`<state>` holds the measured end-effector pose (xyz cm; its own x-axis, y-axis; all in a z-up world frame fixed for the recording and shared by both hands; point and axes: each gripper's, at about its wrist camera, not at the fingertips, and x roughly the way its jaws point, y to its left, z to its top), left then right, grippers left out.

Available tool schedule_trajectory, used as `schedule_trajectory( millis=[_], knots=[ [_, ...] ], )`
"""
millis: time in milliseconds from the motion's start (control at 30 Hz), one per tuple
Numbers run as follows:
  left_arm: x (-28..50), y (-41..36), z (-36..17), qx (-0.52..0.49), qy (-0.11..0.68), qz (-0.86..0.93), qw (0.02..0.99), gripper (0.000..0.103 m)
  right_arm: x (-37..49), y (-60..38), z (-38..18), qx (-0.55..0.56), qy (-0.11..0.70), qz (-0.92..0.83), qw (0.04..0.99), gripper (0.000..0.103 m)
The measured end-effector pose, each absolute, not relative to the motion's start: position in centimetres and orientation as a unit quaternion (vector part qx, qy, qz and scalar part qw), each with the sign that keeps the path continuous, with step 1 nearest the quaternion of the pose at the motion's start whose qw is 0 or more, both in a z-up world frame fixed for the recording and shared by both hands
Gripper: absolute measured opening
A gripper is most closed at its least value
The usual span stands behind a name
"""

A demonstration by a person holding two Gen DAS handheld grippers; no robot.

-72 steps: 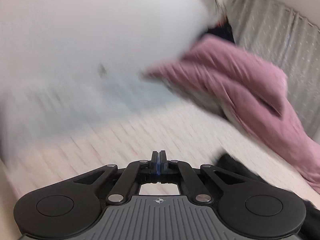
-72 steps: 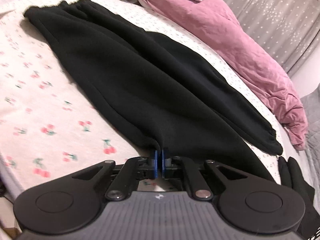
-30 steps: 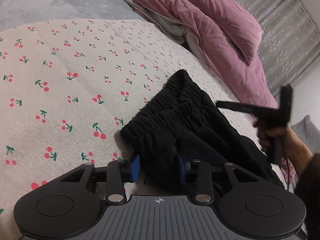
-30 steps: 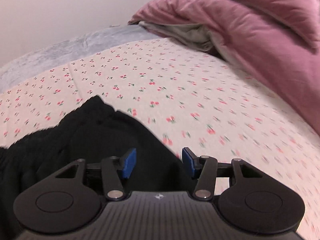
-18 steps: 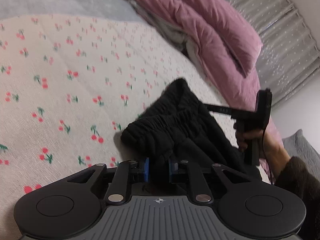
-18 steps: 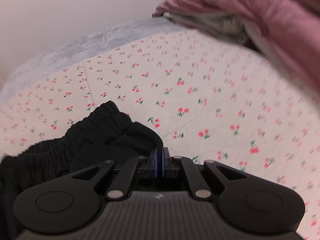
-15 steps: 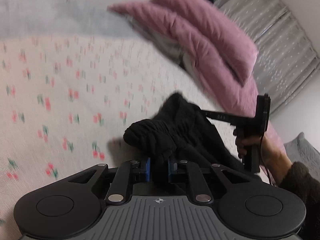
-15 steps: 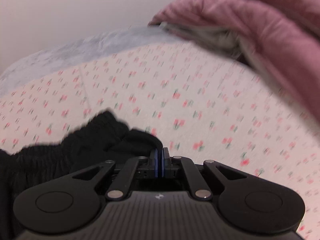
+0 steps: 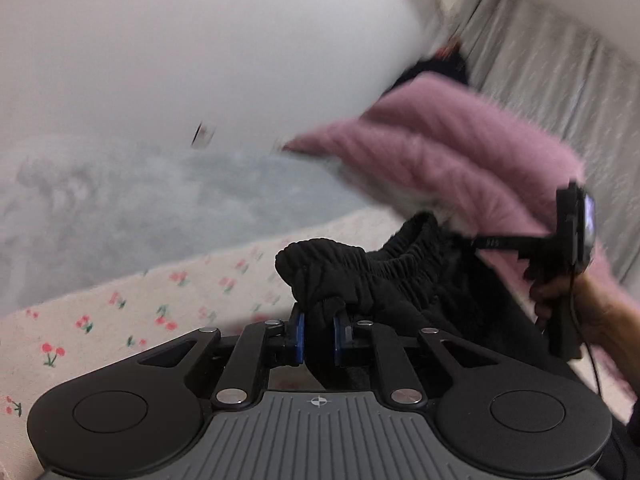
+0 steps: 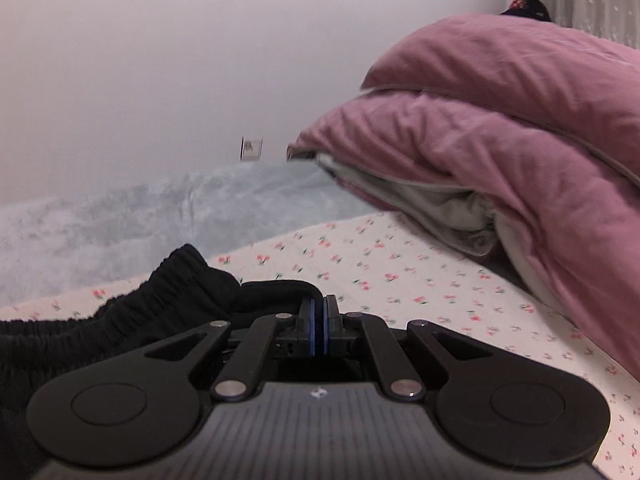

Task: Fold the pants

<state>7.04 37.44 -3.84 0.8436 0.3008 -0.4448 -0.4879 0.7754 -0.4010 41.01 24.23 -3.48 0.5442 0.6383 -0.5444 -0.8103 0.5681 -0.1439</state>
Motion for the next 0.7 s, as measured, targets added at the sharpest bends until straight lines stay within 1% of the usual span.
schedule_trajectory(
  millis=[67,100,133,167,200,233,267,300,333,367,400,467,500,533,667,700],
  knots=[
    [8.1,37.9,-4.9,-0.265,0.219,0.217,0.914,0.013,41.1,25.7,-5.5,-0.222,0.233,0.408,0.854,0.004],
    [8.5,38.0,-5.4,-0.267,0.233,0.220,0.909,0.015,41.3,26.1,-6.6,-0.231,0.244,0.402,0.852,0.007],
    [9.1,38.2,-5.8,-0.264,0.250,0.224,0.904,0.020,41.1,25.7,-7.3,-0.235,0.253,0.397,0.850,0.014],
    [9.4,38.1,-6.1,-0.257,0.263,0.227,0.902,0.021,41.3,25.8,-8.0,-0.236,0.262,0.389,0.851,0.019],
    [9.2,38.0,-6.2,-0.256,0.264,0.229,0.901,0.023,41.4,25.6,-8.5,-0.236,0.266,0.380,0.854,0.030],
    [9.2,37.9,-6.1,-0.256,0.263,0.230,0.901,0.026,41.5,25.4,-8.5,-0.232,0.266,0.373,0.858,0.043],
    [9.2,37.8,-5.8,-0.256,0.261,0.233,0.901,0.030,41.2,24.8,-8.0,-0.225,0.265,0.367,0.863,0.051],
    [9.1,37.7,-5.6,-0.254,0.257,0.239,0.901,0.040,41.0,24.0,-7.3,-0.215,0.264,0.365,0.867,0.063],
    [8.9,37.5,-5.3,-0.249,0.250,0.246,0.903,0.054,40.5,23.0,-6.4,-0.206,0.260,0.366,0.870,0.066],
    [8.6,37.2,-4.9,-0.240,0.241,0.257,0.904,0.063,39.9,22.2,-5.5,-0.203,0.254,0.369,0.871,0.067],
    [8.4,36.9,-4.5,-0.232,0.233,0.263,0.907,0.074,39.3,21.2,-4.6,-0.205,0.249,0.370,0.871,0.069],
    [8.0,36.2,-3.4,-0.223,0.221,0.251,0.916,0.075,37.6,18.9,-2.7,-0.207,0.240,0.357,0.879,0.077],
    [8.0,35.8,-3.0,-0.222,0.220,0.241,0.919,0.077,36.7,17.5,-1.9,-0.202,0.236,0.354,0.882,0.086],
    [8.0,35.2,-2.8,-0.220,0.223,0.228,0.922,0.081,35.8,16.0,-1.2,-0.196,0.236,0.354,0.883,0.090],
    [8.4,31.8,-2.0,-0.204,0.241,0.158,0.936,0.087,32.5,10.2,0.4,-0.188,0.257,0.323,0.891,0.092],
    [8.5,30.8,-1.9,-0.201,0.246,0.137,0.938,0.089,31.5,8.6,0.6,-0.189,0.262,0.312,0.894,0.095]
  ],
)
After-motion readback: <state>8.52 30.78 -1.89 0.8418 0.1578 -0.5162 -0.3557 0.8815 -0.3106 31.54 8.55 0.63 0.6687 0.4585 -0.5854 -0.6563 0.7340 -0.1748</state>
